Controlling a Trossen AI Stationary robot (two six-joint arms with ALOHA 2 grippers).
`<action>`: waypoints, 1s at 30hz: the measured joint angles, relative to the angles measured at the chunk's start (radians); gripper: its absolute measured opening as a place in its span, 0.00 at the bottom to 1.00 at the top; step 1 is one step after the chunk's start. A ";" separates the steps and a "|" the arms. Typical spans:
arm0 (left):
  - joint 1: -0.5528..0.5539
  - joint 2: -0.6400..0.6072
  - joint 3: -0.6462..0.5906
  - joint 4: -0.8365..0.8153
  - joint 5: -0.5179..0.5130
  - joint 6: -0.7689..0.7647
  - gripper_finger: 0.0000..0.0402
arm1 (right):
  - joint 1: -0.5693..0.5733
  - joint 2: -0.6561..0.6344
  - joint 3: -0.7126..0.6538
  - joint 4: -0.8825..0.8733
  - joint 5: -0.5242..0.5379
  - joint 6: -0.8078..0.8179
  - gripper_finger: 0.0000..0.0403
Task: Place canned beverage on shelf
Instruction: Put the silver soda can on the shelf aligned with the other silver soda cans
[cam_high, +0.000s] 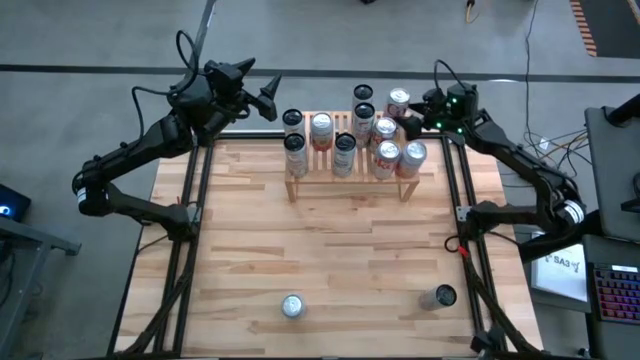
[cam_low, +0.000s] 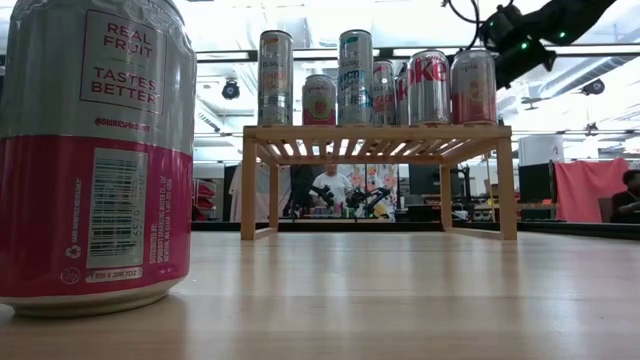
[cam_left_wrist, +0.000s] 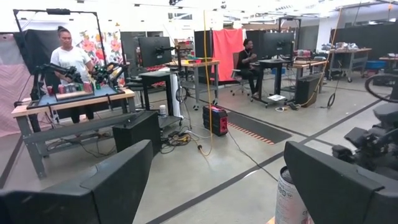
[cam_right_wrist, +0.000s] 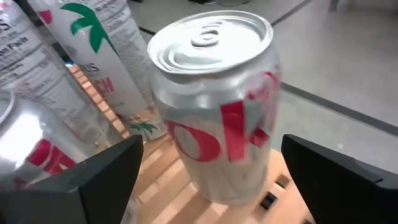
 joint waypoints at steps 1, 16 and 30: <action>0.000 0.000 0.000 0.000 0.000 0.003 0.87 | 0.000 -0.010 0.000 -0.011 0.012 0.000 0.93; 0.000 0.000 0.000 0.000 0.000 0.020 0.87 | 0.000 -0.086 0.066 -0.022 0.044 0.024 0.93; 0.000 0.000 0.000 0.000 0.000 0.019 0.87 | 0.000 0.120 0.529 -0.473 0.109 0.122 0.65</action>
